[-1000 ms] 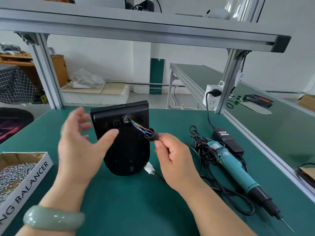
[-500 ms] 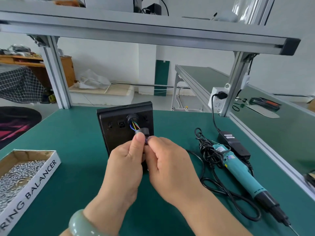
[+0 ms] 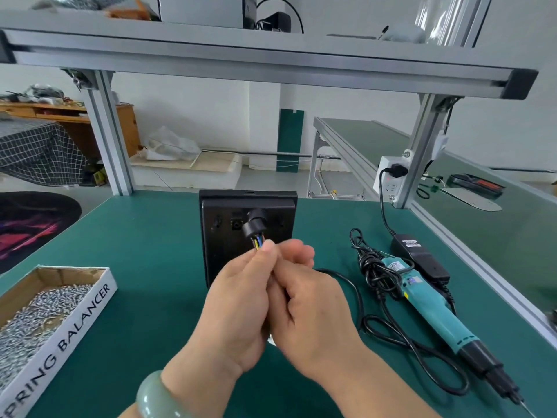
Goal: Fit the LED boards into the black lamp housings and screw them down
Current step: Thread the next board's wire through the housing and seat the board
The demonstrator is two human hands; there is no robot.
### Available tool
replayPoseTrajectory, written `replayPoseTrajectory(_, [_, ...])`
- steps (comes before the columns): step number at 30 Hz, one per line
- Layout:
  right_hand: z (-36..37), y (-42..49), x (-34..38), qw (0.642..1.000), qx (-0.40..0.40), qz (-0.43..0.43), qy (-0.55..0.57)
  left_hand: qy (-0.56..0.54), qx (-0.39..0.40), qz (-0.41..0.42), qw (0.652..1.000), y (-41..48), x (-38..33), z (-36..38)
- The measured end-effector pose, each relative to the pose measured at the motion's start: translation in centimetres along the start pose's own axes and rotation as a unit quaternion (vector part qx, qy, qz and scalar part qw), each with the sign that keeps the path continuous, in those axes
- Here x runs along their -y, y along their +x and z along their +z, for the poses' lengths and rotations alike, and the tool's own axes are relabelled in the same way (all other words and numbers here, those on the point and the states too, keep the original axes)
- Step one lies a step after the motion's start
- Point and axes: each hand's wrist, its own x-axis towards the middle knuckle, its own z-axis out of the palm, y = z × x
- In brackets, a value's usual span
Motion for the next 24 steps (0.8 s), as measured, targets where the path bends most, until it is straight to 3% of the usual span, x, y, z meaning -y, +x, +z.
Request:
replayPoseTrajectory(4, [-0.3,0.4,0.3,0.999,0.008,-0.016,-0.027,-0.082,-0.077,-0.012,0.994,0.6,-0.9,-0.1])
replayPoseTrajectory(11, [-2.1,0.2,-0.3,0.991,0.115,-0.066,-0.003,-0.093,-0.057,-0.052,0.993,1.6,-2.3,-0.7])
replayPoseTrajectory(14, [-2.6,0.1,-1.0,0.990,0.124,-0.060,0.016,-0.061,-0.049,-0.051,0.996,2.1,-2.0,-0.7])
replayPoseTrajectory(17, [-2.3,-0.1,-1.6,0.996,0.085,-0.022,-0.031,0.033,-0.048,-0.024,0.998,2.4,-1.2,-0.7])
replayPoseTrajectory(20, [-1.7,0.1,-2.5,0.995,0.012,0.033,-0.094,0.142,0.025,-0.043,0.989,1.5,-1.9,-1.3])
replayPoseTrajectory(22, [-1.7,0.3,-3.1,0.995,-0.023,0.052,-0.088,0.319,0.097,-0.033,0.942,0.5,-2.4,-2.0])
replayPoseTrajectory(24, [-1.7,0.4,-3.3,0.994,-0.026,0.058,-0.093,0.471,0.082,0.113,0.871,-0.5,-2.9,-2.4])
